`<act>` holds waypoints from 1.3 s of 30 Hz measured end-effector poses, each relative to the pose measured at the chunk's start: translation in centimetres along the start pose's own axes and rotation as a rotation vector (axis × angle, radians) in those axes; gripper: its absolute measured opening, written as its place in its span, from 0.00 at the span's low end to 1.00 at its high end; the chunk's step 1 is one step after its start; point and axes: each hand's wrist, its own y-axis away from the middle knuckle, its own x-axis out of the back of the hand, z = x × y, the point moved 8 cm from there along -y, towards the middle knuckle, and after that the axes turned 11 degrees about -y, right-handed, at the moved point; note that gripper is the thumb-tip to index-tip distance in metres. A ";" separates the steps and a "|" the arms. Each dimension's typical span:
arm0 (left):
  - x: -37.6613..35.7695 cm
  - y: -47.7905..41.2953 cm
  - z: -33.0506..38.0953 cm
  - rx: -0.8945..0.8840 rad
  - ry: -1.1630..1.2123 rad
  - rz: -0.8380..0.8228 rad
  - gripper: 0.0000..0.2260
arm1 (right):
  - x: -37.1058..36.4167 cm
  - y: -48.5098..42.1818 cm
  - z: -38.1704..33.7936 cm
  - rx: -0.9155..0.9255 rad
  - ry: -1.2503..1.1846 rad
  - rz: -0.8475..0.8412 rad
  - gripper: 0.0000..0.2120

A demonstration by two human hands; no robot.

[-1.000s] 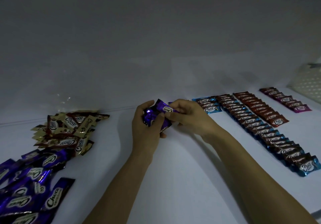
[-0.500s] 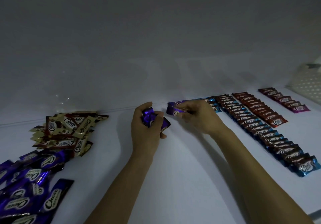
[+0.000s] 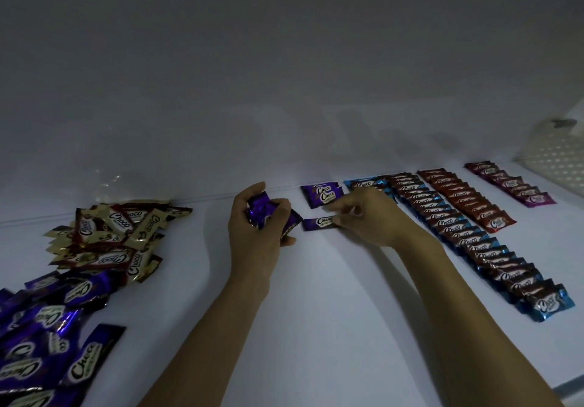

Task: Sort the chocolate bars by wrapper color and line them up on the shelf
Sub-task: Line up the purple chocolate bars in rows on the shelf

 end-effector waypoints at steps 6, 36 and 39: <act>-0.2 0.1 0.1 -0.005 -0.003 -0.014 0.16 | 0.4 0.0 0.2 -0.009 0.065 0.085 0.08; -0.5 -0.4 -0.6 0.090 0.089 -0.095 0.19 | -3.4 1.8 -5.4 -0.201 -1.093 -0.054 0.06; -0.8 -0.3 -0.6 0.077 -0.003 -0.099 0.20 | -2.6 1.8 -5.4 -0.178 -1.028 0.027 0.09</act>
